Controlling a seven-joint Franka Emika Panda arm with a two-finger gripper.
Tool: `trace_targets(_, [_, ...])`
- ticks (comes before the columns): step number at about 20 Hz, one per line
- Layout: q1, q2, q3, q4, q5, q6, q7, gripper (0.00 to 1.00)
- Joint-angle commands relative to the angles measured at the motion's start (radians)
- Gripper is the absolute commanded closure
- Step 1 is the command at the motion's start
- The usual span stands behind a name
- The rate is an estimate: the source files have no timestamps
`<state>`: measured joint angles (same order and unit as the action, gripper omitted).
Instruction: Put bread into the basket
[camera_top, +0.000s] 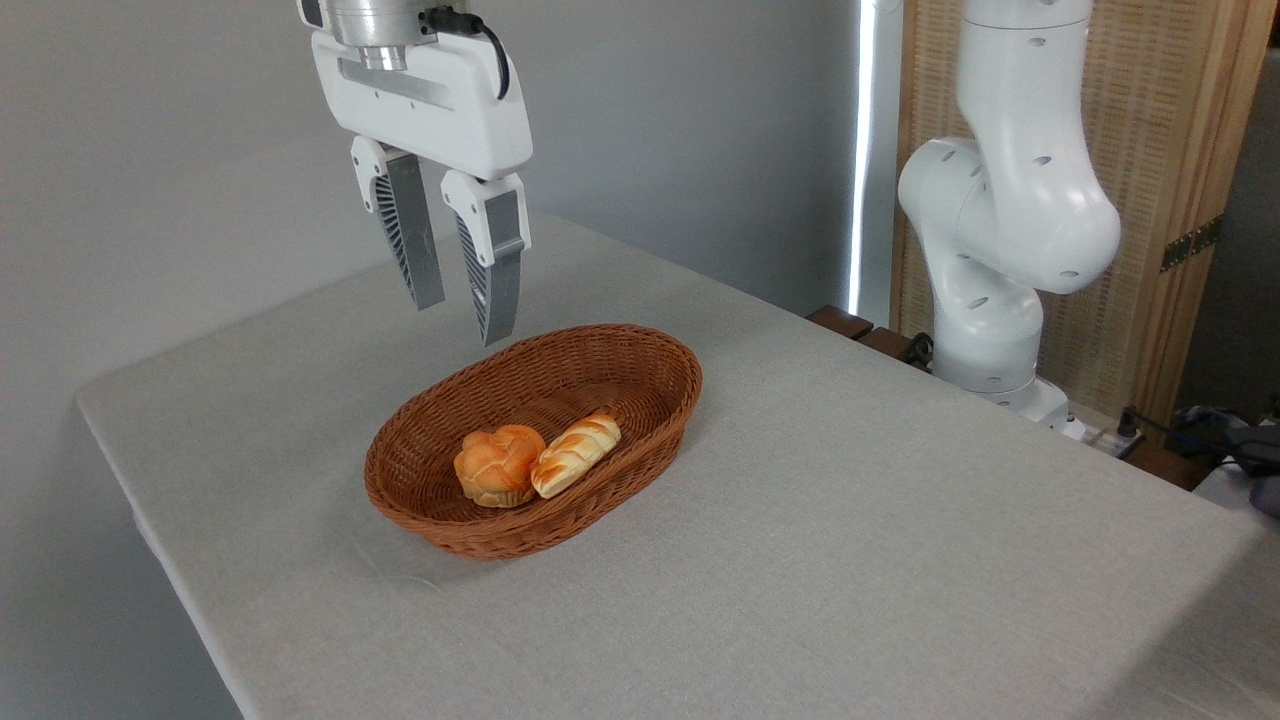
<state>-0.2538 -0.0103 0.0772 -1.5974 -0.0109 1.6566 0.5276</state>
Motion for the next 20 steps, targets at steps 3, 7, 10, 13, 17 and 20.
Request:
trace_targets(3, [-0.002, 0.012, 0.013, 0.036, -0.021, -0.031, 0.057, 0.00])
trace_targets(7, [-0.002, 0.012, 0.013, 0.034, -0.017, -0.032, 0.129, 0.00])
trace_targets(10, [-0.002, 0.012, 0.015, 0.034, -0.017, -0.052, 0.135, 0.00])
trace_targets(13, [-0.002, 0.012, 0.015, 0.034, -0.017, -0.052, 0.135, 0.00])
trace_targets(17, [-0.002, 0.012, 0.015, 0.034, -0.017, -0.055, 0.138, 0.00])
trace_targets(20, [-0.002, 0.012, 0.015, 0.034, -0.017, -0.060, 0.138, 0.00])
